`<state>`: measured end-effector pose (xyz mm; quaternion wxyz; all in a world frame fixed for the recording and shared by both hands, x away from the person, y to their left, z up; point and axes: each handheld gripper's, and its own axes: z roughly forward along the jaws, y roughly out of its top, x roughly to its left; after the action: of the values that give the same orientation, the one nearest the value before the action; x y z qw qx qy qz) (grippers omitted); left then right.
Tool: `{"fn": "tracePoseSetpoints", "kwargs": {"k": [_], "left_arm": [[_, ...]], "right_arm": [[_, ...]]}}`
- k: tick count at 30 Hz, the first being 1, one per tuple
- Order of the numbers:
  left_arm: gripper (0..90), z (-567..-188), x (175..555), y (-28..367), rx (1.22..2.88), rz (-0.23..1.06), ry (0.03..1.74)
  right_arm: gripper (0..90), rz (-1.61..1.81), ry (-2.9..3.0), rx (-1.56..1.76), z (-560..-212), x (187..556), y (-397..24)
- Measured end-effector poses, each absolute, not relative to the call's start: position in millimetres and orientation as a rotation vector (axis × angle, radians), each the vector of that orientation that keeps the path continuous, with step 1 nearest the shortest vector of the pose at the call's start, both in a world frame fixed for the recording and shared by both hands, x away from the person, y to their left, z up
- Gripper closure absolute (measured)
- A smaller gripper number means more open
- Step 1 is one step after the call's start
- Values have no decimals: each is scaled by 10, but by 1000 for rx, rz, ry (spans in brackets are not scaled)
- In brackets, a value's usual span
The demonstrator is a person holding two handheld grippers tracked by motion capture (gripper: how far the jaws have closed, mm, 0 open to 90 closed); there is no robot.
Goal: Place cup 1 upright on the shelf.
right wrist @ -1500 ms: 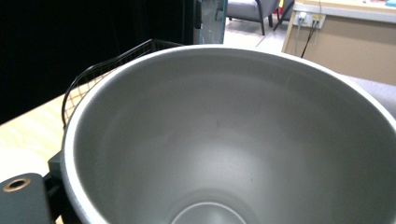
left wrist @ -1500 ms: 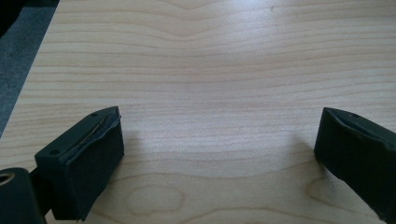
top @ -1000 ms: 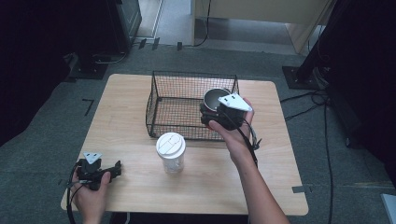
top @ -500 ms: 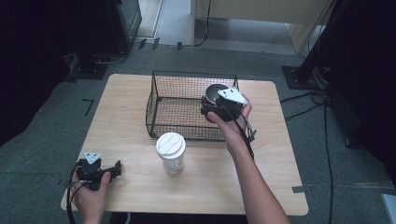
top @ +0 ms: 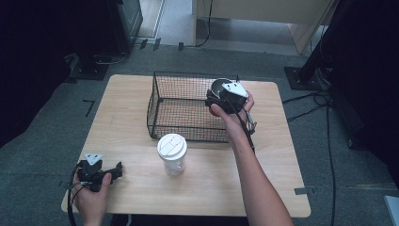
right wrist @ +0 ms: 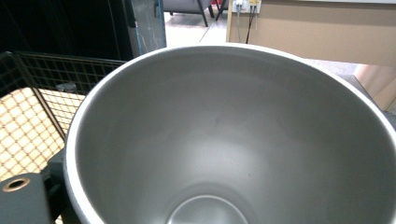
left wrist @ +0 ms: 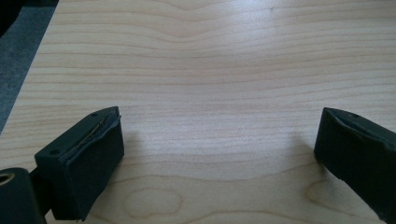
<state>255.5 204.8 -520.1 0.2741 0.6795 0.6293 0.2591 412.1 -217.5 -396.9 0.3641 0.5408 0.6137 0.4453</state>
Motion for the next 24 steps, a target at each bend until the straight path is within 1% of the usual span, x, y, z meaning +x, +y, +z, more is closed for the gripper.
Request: {"fn": "tracePoseSetpoints", "kwargs": {"k": [5,16,24], "left_arm": [[19,-5201,2557,2048,1832,696,1689],[19,-5200,2557,2047,1834,695,1688],[19,-5201,2557,2046,1834,695,1686]], "right_arm": [[69,1106,1571,1379,-4050,4274,-2155],[68,1043,1593,1302,-4151,4384,-1962],[67,1033,1606,1367,-4286,4504,-1921]]}}
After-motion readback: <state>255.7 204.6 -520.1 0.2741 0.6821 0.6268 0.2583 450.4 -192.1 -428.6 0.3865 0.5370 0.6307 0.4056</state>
